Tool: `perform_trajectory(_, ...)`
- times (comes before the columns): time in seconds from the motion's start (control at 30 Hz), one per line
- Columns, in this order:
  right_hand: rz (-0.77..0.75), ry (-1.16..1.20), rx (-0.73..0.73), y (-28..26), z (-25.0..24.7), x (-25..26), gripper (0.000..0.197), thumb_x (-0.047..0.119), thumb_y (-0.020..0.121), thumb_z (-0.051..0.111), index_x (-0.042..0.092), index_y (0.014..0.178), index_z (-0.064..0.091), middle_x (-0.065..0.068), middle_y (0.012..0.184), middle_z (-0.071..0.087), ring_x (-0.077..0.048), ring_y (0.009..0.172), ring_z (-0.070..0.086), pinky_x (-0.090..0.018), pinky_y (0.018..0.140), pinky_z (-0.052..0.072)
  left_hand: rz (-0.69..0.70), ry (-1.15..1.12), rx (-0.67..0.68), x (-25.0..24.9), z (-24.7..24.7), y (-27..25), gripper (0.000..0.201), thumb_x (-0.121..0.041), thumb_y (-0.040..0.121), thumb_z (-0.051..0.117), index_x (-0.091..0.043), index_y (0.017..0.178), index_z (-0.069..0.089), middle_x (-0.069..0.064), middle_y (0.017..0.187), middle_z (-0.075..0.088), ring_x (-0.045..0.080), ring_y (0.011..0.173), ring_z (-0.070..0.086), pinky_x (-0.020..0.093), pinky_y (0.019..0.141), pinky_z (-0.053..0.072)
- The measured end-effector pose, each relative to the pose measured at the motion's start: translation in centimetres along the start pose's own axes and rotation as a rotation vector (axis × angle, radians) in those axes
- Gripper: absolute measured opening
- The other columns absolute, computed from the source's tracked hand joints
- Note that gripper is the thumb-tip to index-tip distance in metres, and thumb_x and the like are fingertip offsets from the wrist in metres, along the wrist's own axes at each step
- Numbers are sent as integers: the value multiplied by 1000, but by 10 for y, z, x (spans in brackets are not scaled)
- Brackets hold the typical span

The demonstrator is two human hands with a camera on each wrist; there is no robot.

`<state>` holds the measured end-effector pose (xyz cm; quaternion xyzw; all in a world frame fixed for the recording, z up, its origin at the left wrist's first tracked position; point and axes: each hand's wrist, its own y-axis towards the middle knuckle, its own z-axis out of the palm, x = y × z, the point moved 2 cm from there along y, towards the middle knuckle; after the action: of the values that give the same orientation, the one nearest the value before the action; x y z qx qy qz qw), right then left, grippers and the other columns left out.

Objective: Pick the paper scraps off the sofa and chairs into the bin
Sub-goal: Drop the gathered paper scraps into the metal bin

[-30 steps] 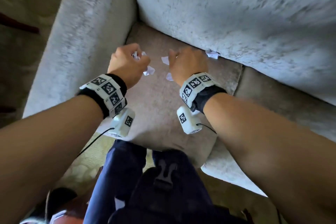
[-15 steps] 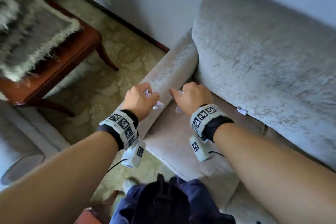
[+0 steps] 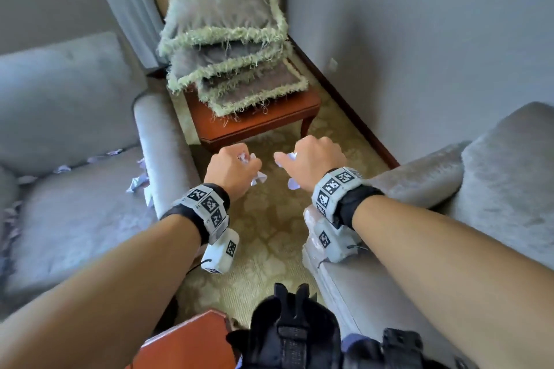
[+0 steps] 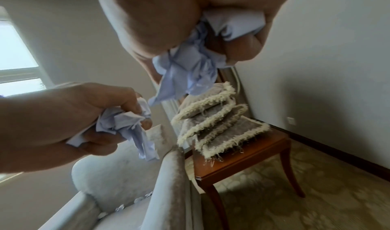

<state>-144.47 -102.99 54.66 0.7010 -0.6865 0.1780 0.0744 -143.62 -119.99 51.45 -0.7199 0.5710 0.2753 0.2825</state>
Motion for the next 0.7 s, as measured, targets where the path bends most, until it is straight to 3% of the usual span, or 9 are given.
perform_trajectory(0.1, -111, -64, -16, 14, -6, 36, 47, 58, 83, 53, 19, 57, 50, 0, 61, 54, -25, 61, 55, -25, 49, 35, -20, -18, -64, 10, -26, 1, 28, -32, 90, 56, -17, 68, 51, 1, 67, 66, 21, 62, 57, 27, 56, 43)
perform_trajectory(0.23, -294, -133, -8, 31, 1, 82, 49, 62, 81, 51, 20, 57, 45, -6, 73, 60, -30, 70, 58, -31, 60, 43, -89, -18, -187, 31, -57, -7, 23, -31, 89, 56, -12, 75, 56, 2, 68, 65, 23, 67, 62, 31, 61, 51)
perform_trajectory(0.37, -489, -197, 80, 28, 24, 129, 48, 61, 83, 51, 16, 78, 63, -11, 87, 66, -32, 77, 57, -32, 65, 43, -238, 0, -292, 64, -86, -37, 21, -28, 85, 59, -18, 68, 51, 6, 68, 59, 29, 69, 57, 30, 59, 43)
perform_trajectory(0.47, -655, -224, 141, 15, 50, 173, 53, 63, 84, 52, 13, 93, 69, -14, 97, 68, -36, 91, 63, -34, 69, 44, -375, 17, -354, 97, -111, -66, 17, -30, 84, 60, -17, 73, 56, 7, 75, 64, 30, 73, 59, 30, 61, 41)
perform_trajectory(0.6, -798, -225, 251, -7, 91, 234, 53, 63, 86, 50, 14, 97, 69, -13, 97, 68, -34, 90, 64, -34, 70, 45, -538, 26, -413, 150, -146, -101, 21, -30, 85, 60, -21, 69, 50, 5, 77, 61, 28, 79, 59, 32, 69, 44)
perform_trajectory(0.7, -864, -243, 313, -11, 125, 282, 50, 62, 86, 50, 17, 90, 70, -9, 94, 68, -30, 84, 62, -32, 68, 43, -698, -2, -505, 199, -174, -112, 21, -30, 85, 59, -17, 71, 50, 8, 81, 63, 31, 82, 60, 33, 70, 45)
